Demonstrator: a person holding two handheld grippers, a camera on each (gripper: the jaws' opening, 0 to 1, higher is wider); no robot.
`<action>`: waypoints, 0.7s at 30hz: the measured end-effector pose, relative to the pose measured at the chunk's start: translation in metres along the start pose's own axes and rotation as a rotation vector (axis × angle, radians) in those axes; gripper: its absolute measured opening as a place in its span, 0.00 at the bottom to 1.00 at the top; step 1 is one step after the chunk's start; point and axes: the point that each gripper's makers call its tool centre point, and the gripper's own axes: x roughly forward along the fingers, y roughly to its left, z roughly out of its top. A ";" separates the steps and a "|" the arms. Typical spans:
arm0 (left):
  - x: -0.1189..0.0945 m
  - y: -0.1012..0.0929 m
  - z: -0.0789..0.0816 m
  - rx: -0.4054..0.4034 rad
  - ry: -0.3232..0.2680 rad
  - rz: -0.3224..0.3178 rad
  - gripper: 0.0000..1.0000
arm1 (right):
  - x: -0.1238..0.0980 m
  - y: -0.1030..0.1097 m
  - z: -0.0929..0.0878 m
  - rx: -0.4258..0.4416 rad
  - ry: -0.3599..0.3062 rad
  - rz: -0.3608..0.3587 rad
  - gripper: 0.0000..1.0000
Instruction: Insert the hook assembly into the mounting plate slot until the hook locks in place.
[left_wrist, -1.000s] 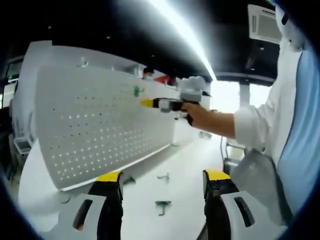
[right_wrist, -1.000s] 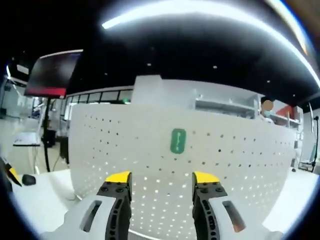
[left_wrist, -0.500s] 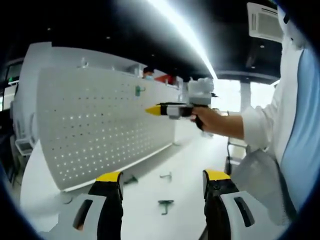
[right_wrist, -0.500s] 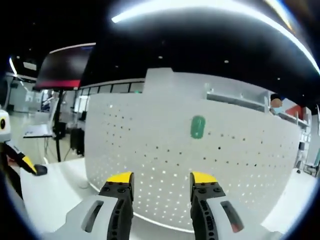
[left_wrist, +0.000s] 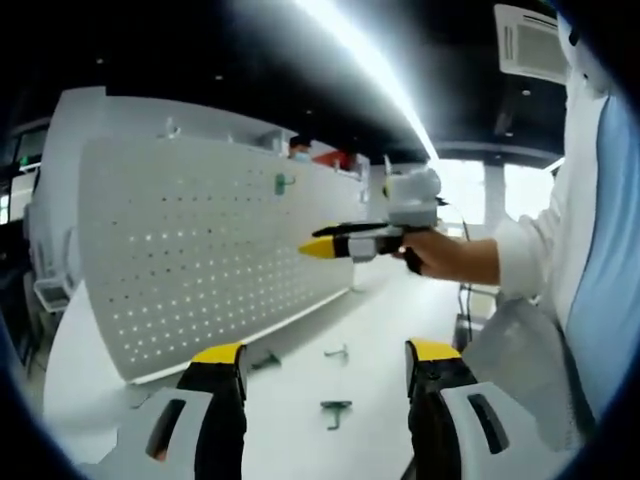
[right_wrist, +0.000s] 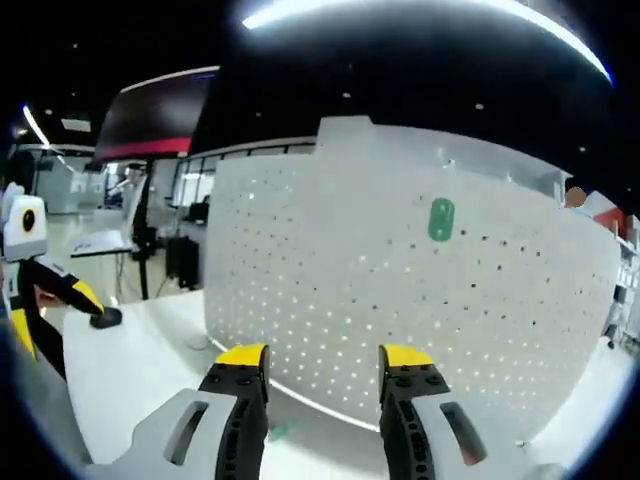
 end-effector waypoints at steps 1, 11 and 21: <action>0.000 0.000 0.000 0.001 0.000 0.001 0.65 | 0.000 0.003 -0.002 -0.001 0.009 0.014 0.43; -0.002 0.002 0.000 0.003 -0.002 0.012 0.65 | -0.004 0.042 -0.032 -0.032 0.093 0.126 0.41; -0.004 0.003 0.002 0.002 -0.012 0.018 0.65 | -0.006 0.074 -0.050 -0.039 0.152 0.220 0.34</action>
